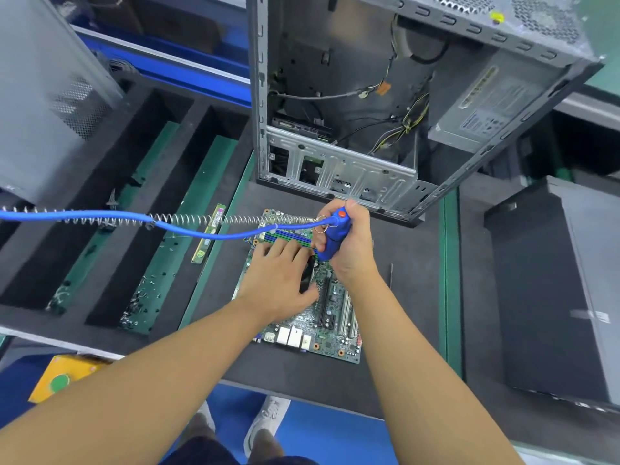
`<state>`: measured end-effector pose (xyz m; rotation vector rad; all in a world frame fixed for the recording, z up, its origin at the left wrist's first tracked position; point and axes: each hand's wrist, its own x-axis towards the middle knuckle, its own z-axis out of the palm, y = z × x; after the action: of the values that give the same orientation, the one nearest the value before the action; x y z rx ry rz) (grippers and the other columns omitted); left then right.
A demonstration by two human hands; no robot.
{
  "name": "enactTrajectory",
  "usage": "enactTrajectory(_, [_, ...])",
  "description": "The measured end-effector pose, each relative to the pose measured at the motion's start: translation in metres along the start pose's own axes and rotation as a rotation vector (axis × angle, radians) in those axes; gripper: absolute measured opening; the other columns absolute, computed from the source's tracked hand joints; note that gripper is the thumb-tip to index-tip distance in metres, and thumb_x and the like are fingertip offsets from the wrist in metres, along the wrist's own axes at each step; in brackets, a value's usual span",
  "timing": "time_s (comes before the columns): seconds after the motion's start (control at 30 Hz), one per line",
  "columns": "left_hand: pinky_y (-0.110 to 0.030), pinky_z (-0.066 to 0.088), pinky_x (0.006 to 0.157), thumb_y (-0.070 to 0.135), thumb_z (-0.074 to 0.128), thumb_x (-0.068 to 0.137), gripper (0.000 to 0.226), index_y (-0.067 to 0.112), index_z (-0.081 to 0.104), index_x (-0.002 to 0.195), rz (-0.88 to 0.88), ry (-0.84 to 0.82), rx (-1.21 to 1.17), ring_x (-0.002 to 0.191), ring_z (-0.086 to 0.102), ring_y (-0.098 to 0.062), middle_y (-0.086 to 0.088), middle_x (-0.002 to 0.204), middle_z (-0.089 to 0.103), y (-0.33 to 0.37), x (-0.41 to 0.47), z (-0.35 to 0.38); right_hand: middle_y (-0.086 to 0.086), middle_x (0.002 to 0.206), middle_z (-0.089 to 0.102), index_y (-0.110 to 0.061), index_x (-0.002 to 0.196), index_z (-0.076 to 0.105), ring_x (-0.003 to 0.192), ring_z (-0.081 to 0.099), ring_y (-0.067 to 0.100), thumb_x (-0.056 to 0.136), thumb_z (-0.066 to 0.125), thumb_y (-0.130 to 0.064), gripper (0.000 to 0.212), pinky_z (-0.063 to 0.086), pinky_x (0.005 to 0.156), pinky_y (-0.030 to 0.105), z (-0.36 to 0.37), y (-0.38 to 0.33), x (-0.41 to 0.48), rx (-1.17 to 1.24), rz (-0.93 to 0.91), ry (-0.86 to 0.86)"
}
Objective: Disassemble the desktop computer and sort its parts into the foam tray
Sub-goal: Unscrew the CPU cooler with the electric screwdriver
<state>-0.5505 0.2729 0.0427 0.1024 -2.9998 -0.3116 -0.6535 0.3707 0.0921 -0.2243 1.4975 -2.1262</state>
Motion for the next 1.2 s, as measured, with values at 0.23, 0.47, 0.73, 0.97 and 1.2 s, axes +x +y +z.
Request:
enactTrajectory(0.23, [-0.043, 0.040, 0.086, 0.054, 0.048, 0.077, 0.045, 0.018, 0.057, 0.103, 0.001, -0.016, 0.005, 0.091, 0.049, -0.025, 0.002, 0.096, 0.056, 0.001, 0.000, -0.001, 0.009, 0.052, 0.048, -0.017, 0.068, 0.060, 0.043, 0.039, 0.022, 0.087, 0.049, -0.052, 0.042, 0.034, 0.049, 0.028, 0.000, 0.003, -0.001, -0.068, -0.023, -0.031])
enactTrajectory(0.47, [-0.043, 0.041, 0.085, 0.053, 0.047, 0.077, 0.047, 0.017, 0.057, 0.105, -0.003, -0.007, -0.005, 0.092, 0.049, -0.025, 0.001, 0.097, 0.056, 0.001, 0.000, -0.003, 0.004, 0.053, 0.053, -0.020, 0.072, 0.062, 0.045, 0.044, 0.021, 0.086, 0.051, -0.057, 0.041, 0.034, 0.052, 0.029, 0.003, 0.001, -0.001, -0.137, 0.013, -0.059])
enactTrajectory(0.73, [-0.042, 0.039, 0.087, 0.055, 0.045, 0.079, 0.048, 0.017, 0.056, 0.107, -0.010, -0.025, -0.002, 0.093, 0.048, -0.025, 0.001, 0.100, 0.056, 0.000, -0.001, 0.000, 0.034, 0.062, 0.032, -0.002, 0.079, 0.047, 0.052, 0.037, 0.024, 0.086, 0.053, -0.040, 0.039, 0.034, 0.051, 0.028, 0.007, -0.005, -0.008, -0.277, -0.042, -0.106])
enactTrajectory(0.97, [-0.042, 0.039, 0.086, 0.055, 0.045, 0.077, 0.045, 0.019, 0.057, 0.102, -0.016, -0.023, 0.005, 0.093, 0.048, -0.024, 0.003, 0.098, 0.055, 0.000, 0.000, 0.002, 0.004, 0.055, 0.049, -0.020, 0.076, 0.056, 0.050, 0.039, 0.021, 0.088, 0.051, -0.044, 0.028, 0.036, 0.052, 0.026, 0.005, -0.007, -0.009, -0.248, -0.052, -0.117])
enactTrajectory(1.2, [-0.041, 0.039, 0.085, 0.054, 0.047, 0.076, 0.043, 0.019, 0.058, 0.099, -0.011, 0.010, -0.006, 0.092, 0.049, -0.024, 0.003, 0.095, 0.055, 0.000, 0.000, 0.003, 0.006, 0.054, 0.050, -0.017, 0.073, 0.057, 0.047, 0.039, 0.021, 0.084, 0.052, -0.040, 0.026, 0.034, 0.054, 0.029, -0.001, 0.000, -0.007, -0.174, -0.078, -0.051])
